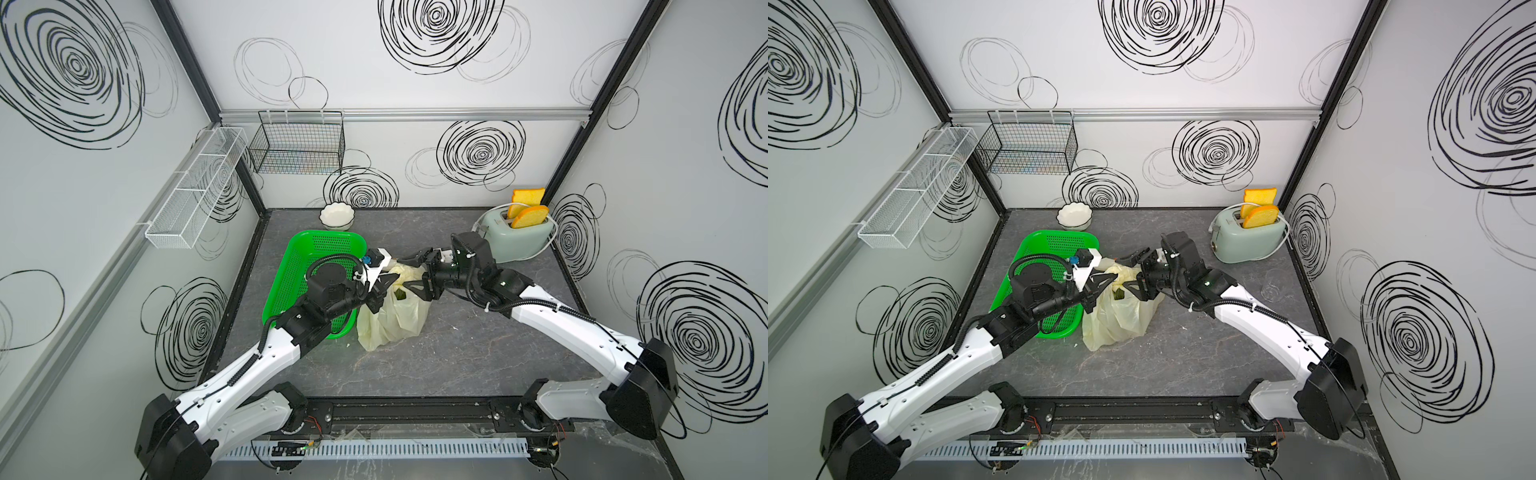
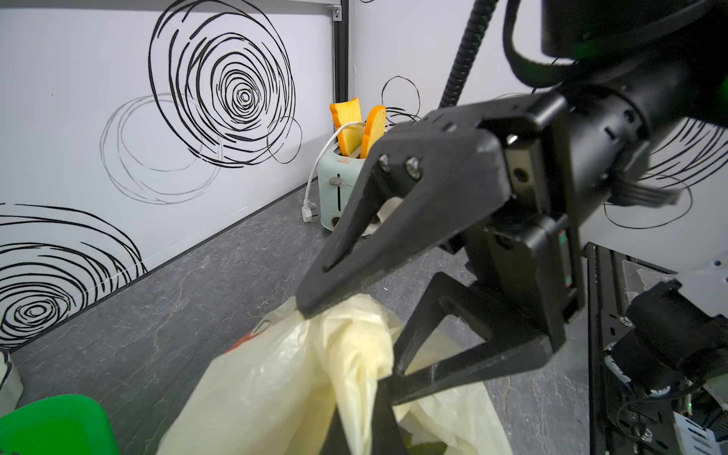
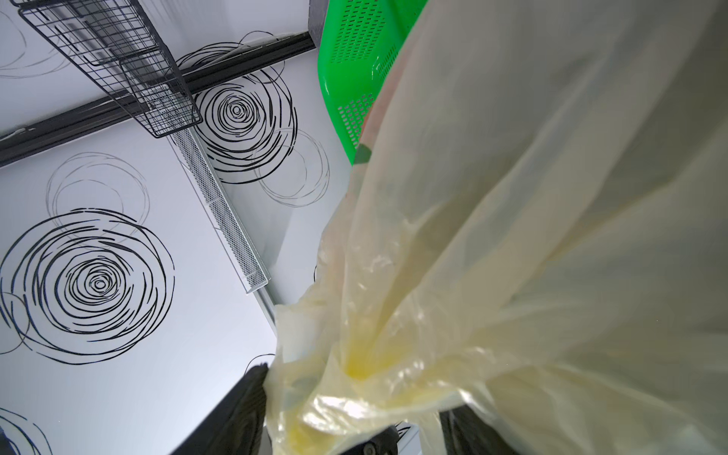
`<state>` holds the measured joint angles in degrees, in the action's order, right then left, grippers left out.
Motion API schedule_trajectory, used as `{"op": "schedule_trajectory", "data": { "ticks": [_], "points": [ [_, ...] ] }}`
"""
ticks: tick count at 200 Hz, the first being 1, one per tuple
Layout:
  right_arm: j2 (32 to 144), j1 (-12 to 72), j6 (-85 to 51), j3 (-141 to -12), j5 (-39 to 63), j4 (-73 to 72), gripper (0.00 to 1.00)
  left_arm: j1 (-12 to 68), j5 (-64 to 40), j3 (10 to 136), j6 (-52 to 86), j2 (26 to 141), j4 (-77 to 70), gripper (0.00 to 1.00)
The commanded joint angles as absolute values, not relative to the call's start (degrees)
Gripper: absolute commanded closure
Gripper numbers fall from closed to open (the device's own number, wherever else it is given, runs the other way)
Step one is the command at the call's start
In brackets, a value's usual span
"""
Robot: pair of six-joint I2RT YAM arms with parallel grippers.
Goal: Place the pineapple into a plastic bag & tie a knot
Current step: Cross the plastic bag at the center of the board.
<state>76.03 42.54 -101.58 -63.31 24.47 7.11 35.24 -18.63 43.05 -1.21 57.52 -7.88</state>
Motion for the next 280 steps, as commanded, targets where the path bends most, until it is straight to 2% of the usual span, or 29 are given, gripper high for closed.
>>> {"op": "schedule_trajectory", "data": {
  "ticks": [1,22,54,72,83,119,153,211,237,246,280],
  "points": [
    [77.82,42.54,-120.08,-63.56,21.48,3.80,0.31,35.24,-20.21,42.99,-0.83,56.07,-12.32,1.00],
    [79.37,42.47,-120.61,-64.55,21.38,2.11,0.34,35.33,-20.59,42.82,-0.41,56.07,-12.73,1.00],
    [82.46,42.11,-120.49,-65.88,21.16,-0.14,0.46,35.33,-21.14,42.80,-0.33,55.91,-12.77,1.00],
    [84.28,42.10,-120.33,-67.10,21.18,-1.31,0.48,35.41,-21.62,42.80,-0.24,55.81,-12.64,1.00],
    [84.62,42.08,-120.17,-67.24,20.28,-2.61,0.53,35.42,-21.30,42.73,-0.04,55.64,-12.32,1.00],
    [81.44,40.78,-113.64,-68.09,13.93,-0.33,0.81,36.27,-20.06,41.60,0.42,54.00,-10.54,1.00],
    [78.78,38.10,-105.09,-68.62,14.61,1.46,1.00,40.90,-22.33,39.83,1.62,53.02,-10.84,1.00],
    [76.06,35.74,-83.89,-74.19,19.73,11.50,1.00,55.48,-17.42,39.70,4.92,57.11,-24.14,1.00],
    [75.72,34.12,-76.14,-74.95,23.35,17.65,1.00,59.25,-15.36,39.99,3.84,59.74,-25.87,1.00],
    [75.59,33.64,-73.82,-74.67,24.76,19.30,1.00,59.49,-15.28,39.99,3.54,59.69,-26.02,0.98],
    [75.92,32.02,-65.21,-73.52,28.23,23.51,1.00,59.11,-15.94,40.77,-1.87,57.30,-22.47,0.47]
  ]
}}
